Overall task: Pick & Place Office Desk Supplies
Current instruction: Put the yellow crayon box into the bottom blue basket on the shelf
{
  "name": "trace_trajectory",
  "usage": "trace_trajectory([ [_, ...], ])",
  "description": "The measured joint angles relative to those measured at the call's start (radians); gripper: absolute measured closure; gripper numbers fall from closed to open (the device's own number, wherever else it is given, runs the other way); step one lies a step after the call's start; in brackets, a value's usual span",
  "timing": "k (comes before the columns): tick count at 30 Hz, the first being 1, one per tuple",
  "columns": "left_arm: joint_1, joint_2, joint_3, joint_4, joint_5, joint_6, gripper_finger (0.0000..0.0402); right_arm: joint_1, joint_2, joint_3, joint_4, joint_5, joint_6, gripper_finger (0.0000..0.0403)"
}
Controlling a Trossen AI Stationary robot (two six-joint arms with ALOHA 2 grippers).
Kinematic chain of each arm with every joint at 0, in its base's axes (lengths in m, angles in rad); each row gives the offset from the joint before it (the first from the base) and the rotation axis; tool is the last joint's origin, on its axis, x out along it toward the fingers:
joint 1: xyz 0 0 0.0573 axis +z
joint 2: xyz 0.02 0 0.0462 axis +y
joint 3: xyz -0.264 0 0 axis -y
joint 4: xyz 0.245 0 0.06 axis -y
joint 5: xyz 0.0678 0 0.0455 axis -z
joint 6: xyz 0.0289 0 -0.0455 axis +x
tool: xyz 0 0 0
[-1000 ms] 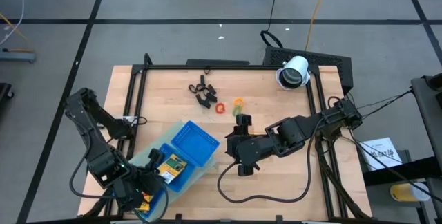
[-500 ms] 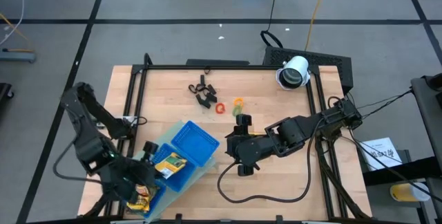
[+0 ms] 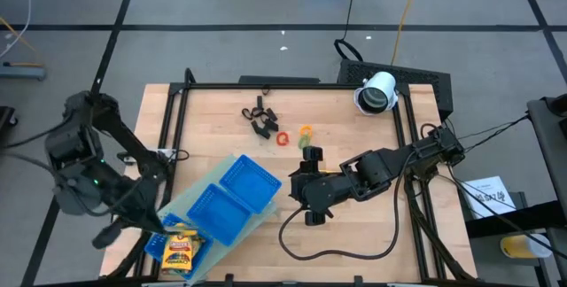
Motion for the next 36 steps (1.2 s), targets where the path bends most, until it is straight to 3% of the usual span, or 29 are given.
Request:
trace_trajectory([
  [5,-0.024,-0.019,0.0,-0.091,-0.027,-0.115,0.0398,0.0,0.0,0.0,0.0,0.0,-0.005,0.019],
  [14,-0.067,0.084,-0.01,-0.106,-0.016,-0.273,0.0395,0.0,0.0,0.0,-0.004,0.0,-0.034,0.0191],
  [27,-0.097,0.191,-0.01,-0.116,-0.003,-0.194,0.0391,0.0,0.0,0.0,-0.003,-0.017,-0.045,0.019],
  [36,-0.114,0.19,-0.01,-0.105,-0.107,-0.228,0.0362,0.0,0.0,0.0,-0.003,-0.052,-0.044,0.019],
])
